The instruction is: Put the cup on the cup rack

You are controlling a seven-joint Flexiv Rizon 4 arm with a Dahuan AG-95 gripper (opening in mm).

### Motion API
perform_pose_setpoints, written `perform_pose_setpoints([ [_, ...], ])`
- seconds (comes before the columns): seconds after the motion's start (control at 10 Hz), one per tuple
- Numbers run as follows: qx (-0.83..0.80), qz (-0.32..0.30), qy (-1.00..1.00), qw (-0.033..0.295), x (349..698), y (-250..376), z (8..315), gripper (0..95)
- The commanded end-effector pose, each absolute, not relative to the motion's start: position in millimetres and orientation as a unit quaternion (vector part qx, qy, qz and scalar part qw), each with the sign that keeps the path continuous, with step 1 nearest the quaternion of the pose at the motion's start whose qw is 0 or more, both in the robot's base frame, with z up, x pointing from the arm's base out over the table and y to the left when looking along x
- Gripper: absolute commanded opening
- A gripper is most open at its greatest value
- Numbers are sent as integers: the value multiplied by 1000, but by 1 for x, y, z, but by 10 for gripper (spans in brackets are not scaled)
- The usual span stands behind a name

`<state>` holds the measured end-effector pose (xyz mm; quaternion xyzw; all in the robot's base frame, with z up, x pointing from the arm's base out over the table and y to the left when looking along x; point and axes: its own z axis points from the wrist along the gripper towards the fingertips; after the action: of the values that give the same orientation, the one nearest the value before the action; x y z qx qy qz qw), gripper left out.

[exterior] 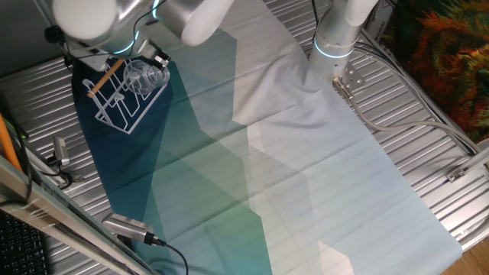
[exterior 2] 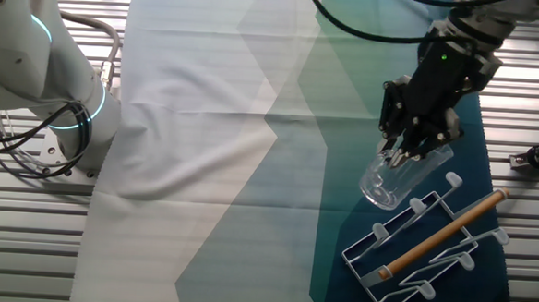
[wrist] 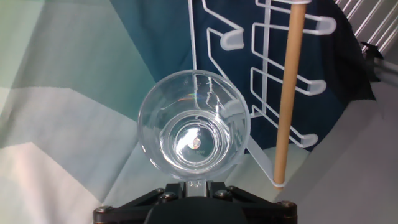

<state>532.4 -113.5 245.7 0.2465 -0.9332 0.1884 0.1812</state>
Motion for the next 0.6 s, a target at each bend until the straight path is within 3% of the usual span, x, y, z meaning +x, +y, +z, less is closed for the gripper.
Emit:
perform_pose_setpoints([
  [0.1,250,188,-932,186,532,-114,246,0],
  [0.6,257,190,-928,190,532,-116,248,0],
])
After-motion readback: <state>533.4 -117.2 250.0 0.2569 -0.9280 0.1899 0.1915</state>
